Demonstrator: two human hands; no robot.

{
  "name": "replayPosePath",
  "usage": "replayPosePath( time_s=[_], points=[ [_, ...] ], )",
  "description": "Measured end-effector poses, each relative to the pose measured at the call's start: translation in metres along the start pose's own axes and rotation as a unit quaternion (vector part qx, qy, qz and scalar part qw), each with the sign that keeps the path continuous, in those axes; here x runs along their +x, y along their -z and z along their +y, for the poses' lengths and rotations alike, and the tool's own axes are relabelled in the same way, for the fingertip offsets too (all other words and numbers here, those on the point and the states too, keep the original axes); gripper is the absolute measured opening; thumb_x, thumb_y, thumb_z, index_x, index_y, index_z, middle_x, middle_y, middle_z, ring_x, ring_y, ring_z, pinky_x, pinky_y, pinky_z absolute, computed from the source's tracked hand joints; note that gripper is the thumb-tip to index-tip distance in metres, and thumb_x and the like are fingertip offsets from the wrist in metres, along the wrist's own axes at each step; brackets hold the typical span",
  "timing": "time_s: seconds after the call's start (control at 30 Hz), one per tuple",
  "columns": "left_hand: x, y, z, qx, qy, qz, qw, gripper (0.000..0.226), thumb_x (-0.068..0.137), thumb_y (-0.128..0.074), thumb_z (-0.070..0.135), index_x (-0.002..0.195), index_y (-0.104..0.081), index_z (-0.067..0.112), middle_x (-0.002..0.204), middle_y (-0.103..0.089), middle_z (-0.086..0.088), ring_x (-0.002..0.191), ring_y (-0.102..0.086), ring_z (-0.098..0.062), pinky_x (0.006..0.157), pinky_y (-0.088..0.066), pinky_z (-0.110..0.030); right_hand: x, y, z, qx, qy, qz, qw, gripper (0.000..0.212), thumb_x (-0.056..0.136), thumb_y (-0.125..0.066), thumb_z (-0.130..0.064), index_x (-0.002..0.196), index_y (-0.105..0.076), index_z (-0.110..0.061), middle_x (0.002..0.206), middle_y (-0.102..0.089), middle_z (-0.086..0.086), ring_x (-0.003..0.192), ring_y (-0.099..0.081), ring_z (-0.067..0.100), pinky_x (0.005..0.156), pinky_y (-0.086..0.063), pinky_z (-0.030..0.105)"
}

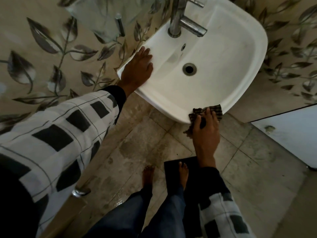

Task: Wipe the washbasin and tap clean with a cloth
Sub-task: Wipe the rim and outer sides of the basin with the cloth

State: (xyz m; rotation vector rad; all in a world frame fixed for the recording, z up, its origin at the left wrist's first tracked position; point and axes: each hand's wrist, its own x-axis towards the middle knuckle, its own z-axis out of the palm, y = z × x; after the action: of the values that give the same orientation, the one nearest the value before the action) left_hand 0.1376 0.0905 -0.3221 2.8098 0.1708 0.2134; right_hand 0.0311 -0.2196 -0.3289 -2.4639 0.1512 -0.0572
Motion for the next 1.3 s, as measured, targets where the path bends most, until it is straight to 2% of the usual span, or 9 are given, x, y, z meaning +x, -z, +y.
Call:
replayPosePath(
  time_s=[0.23, 0.33, 0.47, 0.57, 0.77, 0.9, 1.03, 1.2, 1.3],
  points=[
    [0.001, -0.009, -0.009, -0.007, -0.002, 0.013, 1.0, 0.055, 0.099, -0.033, 0.039, 0.138, -0.058, 0.008, 0.157, -0.041, -0.006, 0.15, -0.029, -0.022, 0.121, -0.029, -0.039, 0.018, -0.005, -0.004, 0.09, -0.083, 0.026, 0.992, 0.056, 0.102, -0.047, -0.017, 0.156, -0.031, -0.012, 0.165, -0.019, 0.014, 0.152, -0.022, 0.024, 0.114, -0.026, 0.028],
    [0.001, -0.014, -0.01, -0.019, 0.006, 0.015, 1.0, 0.054, 0.1, -0.036, 0.04, 0.14, -0.057, 0.01, 0.158, -0.041, -0.004, 0.151, -0.028, -0.02, 0.122, -0.03, -0.04, 0.015, -0.01, -0.006, 0.112, -0.064, 0.024, 0.991, 0.06, 0.102, -0.039, -0.008, 0.158, -0.016, -0.004, 0.165, -0.014, 0.02, 0.154, -0.011, 0.03, 0.123, -0.021, 0.04],
    [0.0, -0.014, -0.009, -0.04, 0.011, 0.024, 0.999, 0.049, 0.1, -0.043, 0.037, 0.14, -0.057, 0.012, 0.158, -0.041, -0.002, 0.151, -0.027, -0.017, 0.121, -0.031, -0.038, 0.036, -0.007, -0.005, 0.099, -0.048, 0.027, 0.994, 0.066, 0.093, -0.038, 0.01, 0.153, -0.009, 0.012, 0.16, -0.003, 0.035, 0.149, -0.004, 0.052, 0.122, -0.013, 0.059],
    [0.001, -0.013, -0.009, -0.045, 0.011, 0.032, 0.998, 0.046, 0.1, -0.047, 0.033, 0.139, -0.058, 0.011, 0.157, -0.042, -0.002, 0.15, -0.029, -0.017, 0.12, -0.033, -0.039, 0.031, -0.011, 0.0, 0.058, -0.007, 0.024, 0.998, 0.064, 0.088, -0.035, 0.012, 0.145, -0.011, 0.024, 0.153, -0.003, 0.047, 0.14, -0.011, 0.067, 0.111, -0.021, 0.075],
    [0.001, -0.015, -0.007, -0.048, 0.008, 0.042, 0.998, 0.047, 0.1, -0.046, 0.034, 0.138, -0.059, 0.009, 0.156, -0.044, -0.003, 0.149, -0.032, -0.017, 0.12, -0.031, -0.035, 0.058, -0.005, 0.007, 0.012, 0.043, 0.031, 0.998, 0.061, 0.08, -0.047, 0.007, 0.131, -0.029, 0.034, 0.14, -0.025, 0.056, 0.132, -0.024, 0.071, 0.104, -0.027, 0.079],
    [0.001, -0.016, -0.009, -0.042, 0.01, 0.048, 0.998, 0.056, 0.097, -0.036, 0.043, 0.137, -0.06, 0.012, 0.155, -0.046, -0.001, 0.148, -0.034, -0.016, 0.118, -0.035, -0.037, 0.061, -0.005, 0.002, -0.029, 0.023, 0.027, 0.999, 0.063, 0.08, -0.04, 0.004, 0.137, -0.029, 0.03, 0.147, -0.022, 0.049, 0.139, -0.019, 0.064, 0.111, -0.024, 0.074],
    [0.002, -0.017, -0.008, -0.043, 0.013, 0.046, 0.998, 0.044, 0.1, -0.05, 0.032, 0.138, -0.059, 0.014, 0.156, -0.044, 0.001, 0.149, -0.032, -0.015, 0.116, -0.038, -0.04, 0.062, -0.006, 0.009, -0.037, 0.027, 0.012, 0.999, 0.068, 0.083, -0.025, -0.011, 0.141, -0.029, 0.025, 0.151, -0.021, 0.044, 0.142, -0.017, 0.061, 0.118, -0.017, 0.065],
    [0.003, -0.018, -0.011, -0.031, 0.019, 0.036, 0.999, 0.048, 0.099, -0.044, 0.039, 0.141, -0.056, 0.017, 0.157, -0.042, 0.002, 0.149, -0.03, -0.014, 0.116, -0.039, -0.041, 0.077, -0.009, 0.0, -0.082, 0.012, 0.038, 0.996, 0.056, 0.084, -0.052, -0.001, 0.13, -0.04, 0.029, 0.139, -0.037, 0.049, 0.129, -0.035, 0.067, 0.108, -0.028, 0.073],
    [0.004, -0.02, -0.012, -0.024, 0.018, 0.037, 0.999, 0.05, 0.099, -0.043, 0.041, 0.142, -0.055, 0.019, 0.157, -0.042, 0.003, 0.149, -0.03, -0.014, 0.116, -0.039, -0.041, 0.069, -0.008, 0.005, -0.04, 0.01, 0.03, 0.999, 0.059, 0.094, -0.03, -0.012, 0.136, -0.035, 0.028, 0.145, -0.029, 0.048, 0.135, -0.025, 0.067, 0.111, -0.026, 0.073]
  ],
)
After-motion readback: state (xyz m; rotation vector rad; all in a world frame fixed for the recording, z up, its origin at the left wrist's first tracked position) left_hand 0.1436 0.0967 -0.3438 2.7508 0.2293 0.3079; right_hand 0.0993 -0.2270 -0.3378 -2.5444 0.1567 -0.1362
